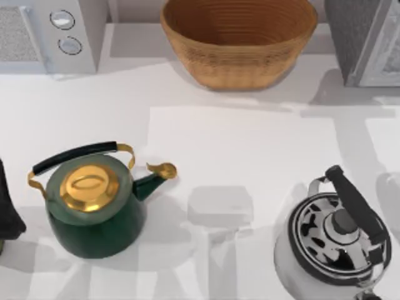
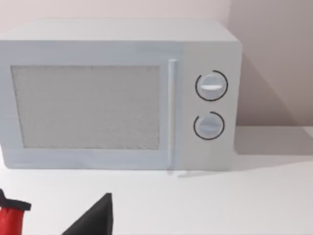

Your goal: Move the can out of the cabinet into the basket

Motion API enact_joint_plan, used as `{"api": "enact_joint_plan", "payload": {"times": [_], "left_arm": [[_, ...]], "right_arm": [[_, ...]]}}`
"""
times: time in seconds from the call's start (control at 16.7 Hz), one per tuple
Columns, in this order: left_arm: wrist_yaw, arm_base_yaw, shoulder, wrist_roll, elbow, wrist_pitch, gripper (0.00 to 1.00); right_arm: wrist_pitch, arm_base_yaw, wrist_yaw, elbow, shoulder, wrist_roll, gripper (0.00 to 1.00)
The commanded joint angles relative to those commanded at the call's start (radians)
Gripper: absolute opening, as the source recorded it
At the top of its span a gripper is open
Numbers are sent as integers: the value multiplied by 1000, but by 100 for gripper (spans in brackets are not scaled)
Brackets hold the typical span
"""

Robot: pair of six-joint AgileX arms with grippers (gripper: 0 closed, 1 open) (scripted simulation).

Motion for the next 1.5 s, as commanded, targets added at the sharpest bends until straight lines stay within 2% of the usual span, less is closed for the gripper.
{"api": "enact_joint_plan", "payload": {"times": [0.36, 0.66, 0.9, 1.2, 1.5], "left_arm": [[0, 0, 0, 0, 0, 0, 100], [0, 0, 0, 0, 0, 0, 100], [0, 0, 0, 0, 0, 0, 100], [0, 0, 0, 0, 0, 0, 100], [0, 0, 0, 0, 0, 0, 100]], "right_arm": [[142, 151, 160, 457, 643, 3, 0], [228, 237, 248, 713, 993, 5, 0], [254, 262, 272, 786, 1086, 6, 0], [251, 257, 268, 781, 1091, 8, 0], [239, 242, 253, 872, 1158, 5, 0]]}}
